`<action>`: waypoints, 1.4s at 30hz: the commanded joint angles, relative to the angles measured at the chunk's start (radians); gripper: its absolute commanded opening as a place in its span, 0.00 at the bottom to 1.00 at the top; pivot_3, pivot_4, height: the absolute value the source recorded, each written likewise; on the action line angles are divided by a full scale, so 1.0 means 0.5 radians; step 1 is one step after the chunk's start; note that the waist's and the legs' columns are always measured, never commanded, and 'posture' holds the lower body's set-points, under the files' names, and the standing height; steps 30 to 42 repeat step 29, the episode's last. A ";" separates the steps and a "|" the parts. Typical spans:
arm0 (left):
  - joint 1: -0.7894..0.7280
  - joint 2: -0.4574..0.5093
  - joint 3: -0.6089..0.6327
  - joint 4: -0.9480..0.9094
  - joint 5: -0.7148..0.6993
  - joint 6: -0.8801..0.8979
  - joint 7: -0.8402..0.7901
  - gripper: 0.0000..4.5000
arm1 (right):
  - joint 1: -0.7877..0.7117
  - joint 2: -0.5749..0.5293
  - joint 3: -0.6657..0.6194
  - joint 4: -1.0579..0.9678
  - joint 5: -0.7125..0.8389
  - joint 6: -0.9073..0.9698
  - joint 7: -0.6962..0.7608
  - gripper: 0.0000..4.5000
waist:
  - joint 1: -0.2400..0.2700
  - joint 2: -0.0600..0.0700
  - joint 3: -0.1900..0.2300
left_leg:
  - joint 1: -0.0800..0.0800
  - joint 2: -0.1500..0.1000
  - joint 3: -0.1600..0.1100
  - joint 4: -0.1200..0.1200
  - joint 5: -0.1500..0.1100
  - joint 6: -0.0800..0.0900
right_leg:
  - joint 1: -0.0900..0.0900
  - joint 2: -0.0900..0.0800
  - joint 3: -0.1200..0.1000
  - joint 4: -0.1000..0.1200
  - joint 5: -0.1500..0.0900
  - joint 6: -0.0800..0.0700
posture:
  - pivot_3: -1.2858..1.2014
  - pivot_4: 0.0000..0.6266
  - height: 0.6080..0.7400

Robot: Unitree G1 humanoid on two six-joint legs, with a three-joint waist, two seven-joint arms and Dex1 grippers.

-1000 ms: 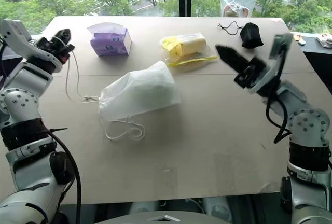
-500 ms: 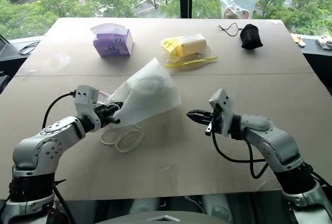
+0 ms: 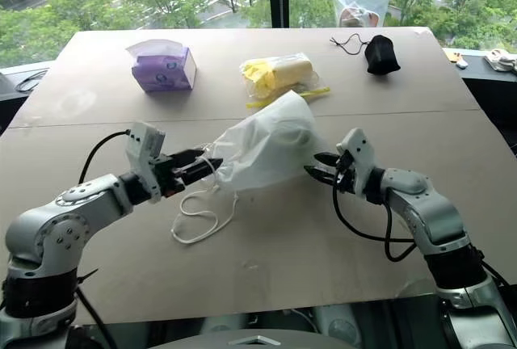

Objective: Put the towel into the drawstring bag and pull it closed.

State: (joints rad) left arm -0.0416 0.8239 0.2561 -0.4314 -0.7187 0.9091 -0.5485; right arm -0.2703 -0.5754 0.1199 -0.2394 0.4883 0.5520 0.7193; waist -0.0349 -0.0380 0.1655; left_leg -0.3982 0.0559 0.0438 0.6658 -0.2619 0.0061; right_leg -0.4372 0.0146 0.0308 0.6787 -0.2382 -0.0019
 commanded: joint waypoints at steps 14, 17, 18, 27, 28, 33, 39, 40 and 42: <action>0.557 -0.221 0.735 -0.101 0.133 -0.751 -0.454 1.00 | 0.431 -0.167 -0.373 -0.506 0.066 -0.196 0.152 0.99 | 0.043 -0.001 -0.001 | -0.003 -0.003 0.007 0.005 0.000 0.000 | 0.001 -0.014 -0.003 -0.002 0.000 0.003 | 0.52 0.24 1.00; 0.669 -0.314 0.843 -0.121 0.039 -0.749 -0.441 1.00 | 0.656 -0.206 -0.500 -0.624 0.025 -0.289 0.144 0.99 | 0.044 0.000 -0.001 | -0.003 -0.002 0.008 0.002 -0.001 0.000 | 0.000 -0.015 -0.001 -0.003 -0.001 0.003 | 0.52 0.24 1.00; 0.697 -0.328 0.870 -0.124 0.026 -0.755 -0.435 1.00 | 0.743 -0.230 -0.539 -0.663 -0.006 -0.342 0.159 0.99 | 0.048 0.000 -0.001 | -0.003 -0.002 0.007 0.002 -0.001 0.000 | 0.000 -0.015 -0.002 -0.003 -0.002 0.005 | 0.52 0.24 1.00; 0.958 -0.437 0.885 -0.199 0.048 -0.832 -0.398 1.00 | 1.135 -0.173 -0.796 -0.854 -0.064 -0.426 -0.007 0.99 | 0.039 -0.003 -0.003 | 0.018 -0.002 0.010 0.008 0.000 0.000 | 0.017 -0.016 0.001 -0.001 -0.011 0.005 | 0.52 0.24 1.00; 0.947 -0.434 0.866 -0.213 0.043 -0.813 -0.375 1.00 | 1.123 -0.148 -0.800 -0.856 -0.063 -0.415 -0.045 0.99 | 0.041 -0.004 -0.003 | 0.018 -0.002 0.009 0.008 0.000 0.000 | 0.017 -0.016 0.000 -0.001 -0.011 0.005 | 0.52 0.24 1.00; 0.939 -0.429 0.853 -0.221 0.043 -0.801 -0.362 1.00 | 1.109 -0.131 -0.801 -0.856 -0.061 -0.405 -0.073 0.99 | 0.041 -0.004 -0.003 | 0.018 -0.002 0.008 0.008 0.000 0.000 | 0.017 -0.016 -0.001 -0.001 -0.011 0.005 | 0.52 0.24 1.00; 0.939 -0.429 0.853 -0.221 0.043 -0.801 -0.362 1.00 | 1.109 -0.131 -0.801 -0.856 -0.061 -0.405 -0.073 0.99 | 0.041 -0.004 -0.003 | 0.018 -0.002 0.008 0.008 0.000 0.000 | 0.017 -0.016 -0.001 -0.001 -0.011 0.005 | 0.52 0.24 1.00; 0.939 -0.429 0.853 -0.221 0.043 -0.801 -0.362 1.00 | 1.109 -0.131 -0.801 -0.856 -0.061 -0.405 -0.073 0.99 | 0.041 -0.004 -0.003 | 0.018 -0.002 0.008 0.008 0.000 0.000 | 0.017 -0.016 -0.001 -0.001 -0.011 0.005 | 0.52 0.24 1.00; 0.939 -0.429 0.853 -0.221 0.043 -0.801 -0.362 1.00 | 1.109 -0.131 -0.801 -0.856 -0.061 -0.405 -0.073 0.99 | 0.041 -0.004 -0.003 | 0.018 -0.002 0.008 0.008 0.000 0.000 | 0.017 -0.016 -0.001 -0.001 -0.011 0.005 | 0.52 0.24 1.00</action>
